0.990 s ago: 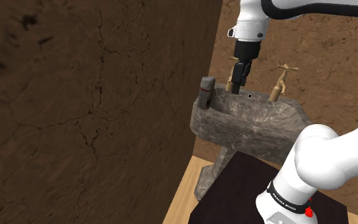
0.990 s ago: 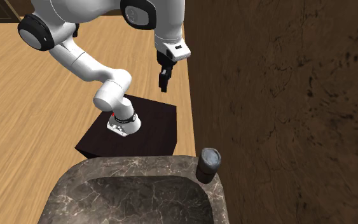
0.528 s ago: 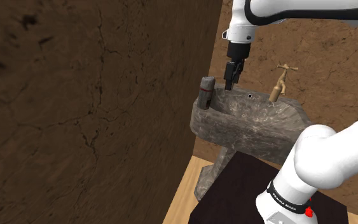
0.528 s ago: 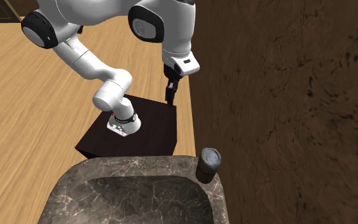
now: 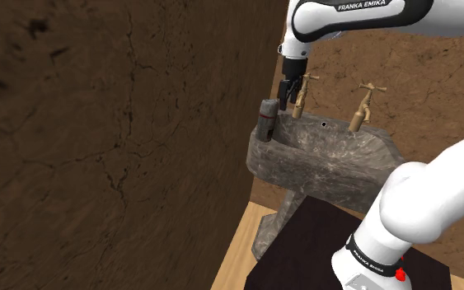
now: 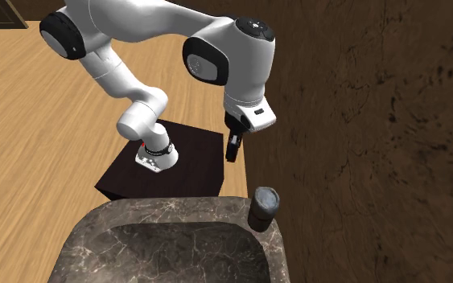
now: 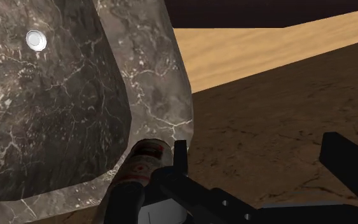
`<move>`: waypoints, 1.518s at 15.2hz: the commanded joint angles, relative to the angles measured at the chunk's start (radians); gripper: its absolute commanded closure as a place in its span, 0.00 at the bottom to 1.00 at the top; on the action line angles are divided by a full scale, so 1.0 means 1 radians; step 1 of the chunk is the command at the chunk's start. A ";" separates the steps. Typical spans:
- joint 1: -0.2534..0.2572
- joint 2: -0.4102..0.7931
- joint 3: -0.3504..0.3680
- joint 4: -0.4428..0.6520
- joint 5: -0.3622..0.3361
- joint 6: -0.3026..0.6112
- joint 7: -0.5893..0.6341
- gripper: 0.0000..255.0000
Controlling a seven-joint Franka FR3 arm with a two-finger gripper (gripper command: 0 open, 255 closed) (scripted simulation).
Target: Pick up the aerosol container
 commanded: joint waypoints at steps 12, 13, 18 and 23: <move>-0.056 0.359 -0.115 0.271 0.026 0.124 -0.126 0.00; -0.056 0.359 -0.116 0.259 0.026 0.138 -0.125 0.00; -0.057 0.365 -0.117 0.204 0.026 0.198 -0.122 0.00; -0.057 0.367 -0.116 0.206 0.027 0.198 -0.121 1.00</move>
